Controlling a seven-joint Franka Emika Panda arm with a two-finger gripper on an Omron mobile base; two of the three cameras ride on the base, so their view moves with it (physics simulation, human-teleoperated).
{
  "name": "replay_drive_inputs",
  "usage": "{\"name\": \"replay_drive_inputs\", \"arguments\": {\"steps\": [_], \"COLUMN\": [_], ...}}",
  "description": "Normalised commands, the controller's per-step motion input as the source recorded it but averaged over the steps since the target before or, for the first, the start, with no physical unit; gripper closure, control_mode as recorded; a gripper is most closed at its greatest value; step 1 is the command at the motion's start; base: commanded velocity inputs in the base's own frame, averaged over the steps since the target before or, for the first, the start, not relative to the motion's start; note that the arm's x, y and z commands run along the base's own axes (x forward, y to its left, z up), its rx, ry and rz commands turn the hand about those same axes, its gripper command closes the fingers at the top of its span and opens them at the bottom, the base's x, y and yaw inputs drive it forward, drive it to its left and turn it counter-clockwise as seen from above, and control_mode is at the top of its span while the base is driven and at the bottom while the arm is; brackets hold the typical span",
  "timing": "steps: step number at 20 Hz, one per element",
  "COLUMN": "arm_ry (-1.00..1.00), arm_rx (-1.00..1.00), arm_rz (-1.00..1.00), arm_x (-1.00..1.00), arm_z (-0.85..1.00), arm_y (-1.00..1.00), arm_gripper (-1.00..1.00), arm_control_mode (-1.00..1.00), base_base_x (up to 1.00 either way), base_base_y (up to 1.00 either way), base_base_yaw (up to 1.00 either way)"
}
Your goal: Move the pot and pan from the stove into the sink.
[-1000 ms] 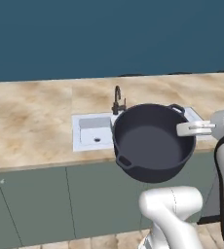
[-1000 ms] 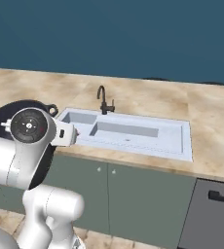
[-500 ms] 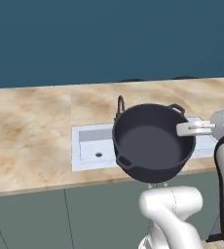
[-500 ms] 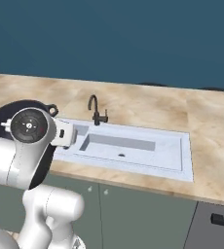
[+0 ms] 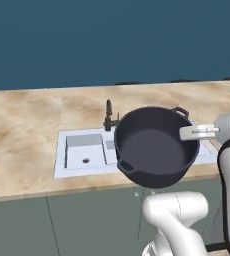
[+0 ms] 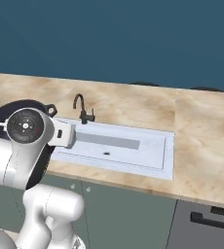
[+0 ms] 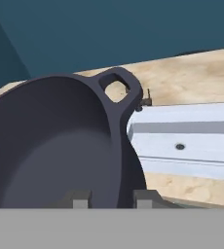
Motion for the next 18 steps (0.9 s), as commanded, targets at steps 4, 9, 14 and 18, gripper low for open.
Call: {"name": "replay_drive_inputs", "arguments": {"steps": [4,9,14,18], "arm_ry": [0.00,0.00,0.00,0.00], "arm_rx": [0.00,0.00,0.00,0.00], "arm_rz": [0.00,0.00,0.00,0.00], "arm_x": [0.00,0.00,0.00,0.00], "arm_z": [0.00,0.00,0.00,0.00], "arm_y": [0.00,0.00,0.00,0.00], "arm_gripper": [1.00,1.00,1.00,1.00], "arm_control_mode": [1.00,1.00,1.00,1.00], "base_base_x": [0.00,0.00,0.00,0.00], "base_base_y": [-0.82,-0.20,0.00,0.00], "base_base_yaw": [0.07,0.03,0.00,0.00]}}
